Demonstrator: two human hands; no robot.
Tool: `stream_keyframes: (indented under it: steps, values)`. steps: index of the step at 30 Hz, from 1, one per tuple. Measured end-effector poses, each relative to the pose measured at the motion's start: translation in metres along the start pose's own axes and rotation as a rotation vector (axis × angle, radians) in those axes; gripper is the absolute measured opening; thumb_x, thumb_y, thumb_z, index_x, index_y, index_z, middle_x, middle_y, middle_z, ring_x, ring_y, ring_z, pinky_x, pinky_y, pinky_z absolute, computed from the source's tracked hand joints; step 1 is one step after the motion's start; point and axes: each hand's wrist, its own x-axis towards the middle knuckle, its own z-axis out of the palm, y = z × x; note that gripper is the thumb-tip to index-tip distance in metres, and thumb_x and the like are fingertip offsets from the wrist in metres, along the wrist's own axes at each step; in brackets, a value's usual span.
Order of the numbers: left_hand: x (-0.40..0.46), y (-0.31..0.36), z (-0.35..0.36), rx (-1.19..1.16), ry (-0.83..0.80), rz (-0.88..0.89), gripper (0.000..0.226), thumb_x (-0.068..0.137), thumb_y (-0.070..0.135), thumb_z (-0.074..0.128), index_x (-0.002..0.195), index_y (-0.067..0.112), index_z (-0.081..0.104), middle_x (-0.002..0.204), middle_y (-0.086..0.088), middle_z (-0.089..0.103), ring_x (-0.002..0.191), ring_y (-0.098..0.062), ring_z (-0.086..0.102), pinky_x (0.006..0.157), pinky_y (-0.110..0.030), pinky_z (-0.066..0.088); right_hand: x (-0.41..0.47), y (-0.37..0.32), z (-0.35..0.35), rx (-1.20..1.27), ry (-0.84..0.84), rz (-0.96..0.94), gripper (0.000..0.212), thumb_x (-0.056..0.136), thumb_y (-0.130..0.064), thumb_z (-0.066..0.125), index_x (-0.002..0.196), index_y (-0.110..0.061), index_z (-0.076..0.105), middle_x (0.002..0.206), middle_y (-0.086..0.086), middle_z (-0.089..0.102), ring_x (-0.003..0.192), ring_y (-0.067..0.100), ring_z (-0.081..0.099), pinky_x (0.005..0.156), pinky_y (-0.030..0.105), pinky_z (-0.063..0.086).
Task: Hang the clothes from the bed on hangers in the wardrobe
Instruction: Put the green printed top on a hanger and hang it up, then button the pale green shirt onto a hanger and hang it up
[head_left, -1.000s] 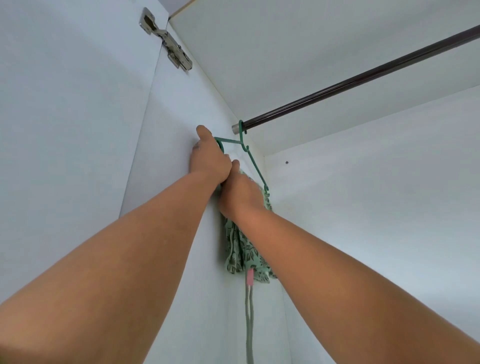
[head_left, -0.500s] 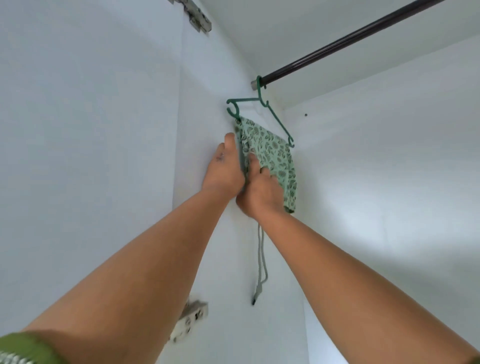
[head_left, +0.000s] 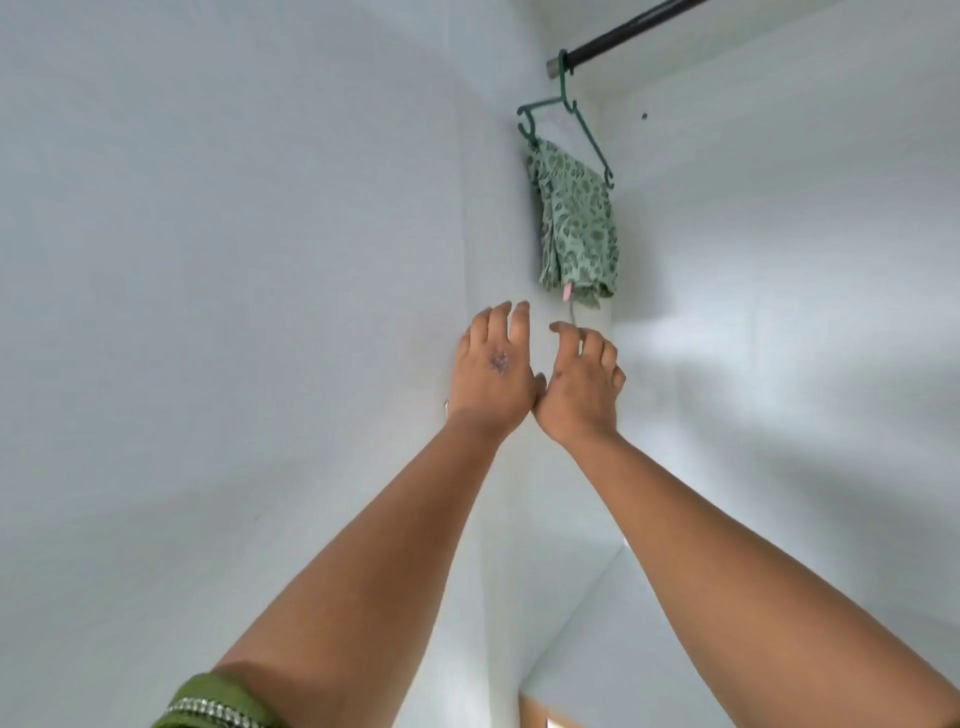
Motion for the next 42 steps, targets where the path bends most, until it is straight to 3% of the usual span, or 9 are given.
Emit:
stream_keyframes:
  steps: [2,4,9,15,19,27,30,36,42]
  values:
    - [-0.041,0.0,-0.024,0.013,0.029,-0.006,0.065,0.081,0.028,0.026,0.138,0.0,0.043,0.137,-0.016,0.05,0.127,-0.034,0.045,0.106,-0.046,0.038,-0.035,-0.013,-0.016,0.035,-0.038,0.027,0.061,0.082,-0.024,0.061,0.137,-0.024,0.036,0.137,0.005,0.038,0.129,0.027,0.03,0.102,0.042,0.033]
    - [-0.084,-0.005,-0.045,0.024,0.033,-0.034,0.063,0.083,0.028,0.025,0.135,-0.001,0.048,0.134,-0.016,0.053,0.124,-0.035,0.048,0.106,-0.05,0.038,-0.07,-0.031,-0.032,0.105,-0.082,0.057,0.059,0.081,-0.025,0.062,0.135,-0.024,0.038,0.135,0.005,0.039,0.128,0.028,0.032,0.099,0.042,0.035]
    - [-0.192,-0.015,-0.111,0.203,0.022,-0.135,0.055,0.086,0.019,0.048,0.138,0.003,0.044,0.141,-0.014,0.049,0.131,-0.035,0.043,0.113,-0.052,0.028,-0.166,-0.087,-0.067,0.245,-0.204,0.028,0.056,0.082,-0.025,0.062,0.134,-0.022,0.039,0.133,0.006,0.039,0.127,0.028,0.032,0.096,0.044,0.036]
    - [-0.357,-0.009,-0.209,0.399,-0.029,-0.454,0.059,0.086,0.022,0.057,0.141,0.006,0.041,0.146,-0.012,0.044,0.135,-0.033,0.037,0.115,-0.055,0.023,-0.312,-0.152,-0.101,0.36,-0.386,-0.108,0.057,0.079,-0.022,0.062,0.132,-0.021,0.041,0.132,0.007,0.039,0.128,0.03,0.032,0.097,0.048,0.036]
    - [-0.467,-0.012,-0.285,0.56,-0.177,-0.686,0.063,0.088,0.027,0.057,0.144,0.007,0.037,0.15,-0.014,0.038,0.14,-0.033,0.031,0.116,-0.057,0.017,-0.407,-0.208,-0.121,0.418,-0.553,-0.216,0.058,0.079,-0.02,0.061,0.133,-0.022,0.038,0.132,0.006,0.037,0.128,0.029,0.03,0.1,0.05,0.034]
    - [-0.633,-0.019,-0.46,0.852,-0.159,-1.029,0.068,0.087,0.037,0.054,0.145,0.008,0.036,0.15,-0.014,0.036,0.138,-0.031,0.025,0.117,-0.056,0.014,-0.585,-0.357,-0.189,0.608,-0.888,-0.489,0.058,0.077,-0.028,0.061,0.132,-0.023,0.042,0.134,0.007,0.039,0.125,0.029,0.032,0.096,0.051,0.035]
    - [-0.684,-0.025,-0.518,0.95,-0.168,-1.103,0.066,0.089,0.041,0.045,0.145,0.008,0.033,0.151,-0.014,0.035,0.138,-0.03,0.022,0.117,-0.053,0.009,-0.639,-0.417,-0.218,0.665,-1.04,-0.545,0.058,0.081,-0.032,0.056,0.135,-0.027,0.036,0.138,0.004,0.032,0.129,0.027,0.027,0.101,0.05,0.031]
    - [-0.773,-0.062,-0.639,1.092,-0.126,-1.24,0.065,0.088,0.044,0.036,0.144,0.01,0.029,0.148,-0.013,0.037,0.136,-0.029,0.025,0.115,-0.053,0.013,-0.736,-0.554,-0.259,0.785,-1.185,-0.714,0.055,0.086,-0.033,0.05,0.137,-0.03,0.027,0.144,-0.001,0.019,0.132,0.02,0.015,0.108,0.044,0.024]
    - [-0.849,-0.112,-0.748,1.141,-0.228,-1.298,0.065,0.089,0.038,0.054,0.143,0.012,0.027,0.147,-0.013,0.038,0.135,-0.029,0.027,0.116,-0.053,0.015,-0.829,-0.678,-0.286,0.858,-1.305,-0.735,0.053,0.088,-0.032,0.049,0.137,-0.025,0.03,0.144,0.003,0.024,0.135,0.025,0.021,0.109,0.046,0.023]
